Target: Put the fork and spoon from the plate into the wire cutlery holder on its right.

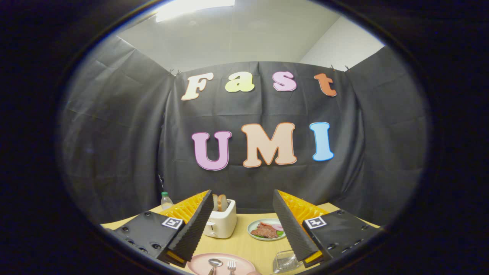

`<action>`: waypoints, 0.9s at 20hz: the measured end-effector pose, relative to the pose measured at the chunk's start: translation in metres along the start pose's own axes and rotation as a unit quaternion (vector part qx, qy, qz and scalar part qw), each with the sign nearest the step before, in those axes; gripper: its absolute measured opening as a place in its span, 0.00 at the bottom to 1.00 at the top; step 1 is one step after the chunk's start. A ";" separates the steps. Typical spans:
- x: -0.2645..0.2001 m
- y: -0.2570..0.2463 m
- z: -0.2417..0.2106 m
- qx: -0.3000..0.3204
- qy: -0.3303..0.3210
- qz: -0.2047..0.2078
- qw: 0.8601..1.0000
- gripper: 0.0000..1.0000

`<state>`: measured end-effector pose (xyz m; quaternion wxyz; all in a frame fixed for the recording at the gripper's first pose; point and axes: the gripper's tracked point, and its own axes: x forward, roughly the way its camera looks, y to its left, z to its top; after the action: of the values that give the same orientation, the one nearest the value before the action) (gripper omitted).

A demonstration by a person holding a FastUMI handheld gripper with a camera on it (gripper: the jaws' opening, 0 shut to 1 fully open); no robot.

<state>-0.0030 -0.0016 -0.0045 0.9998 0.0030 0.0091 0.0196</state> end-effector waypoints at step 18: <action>-0.006 0.018 -0.100 -0.027 0.105 0.039 0.993 0.99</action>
<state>-0.0120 0.0165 -0.1042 0.9914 -0.0255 0.1137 0.0594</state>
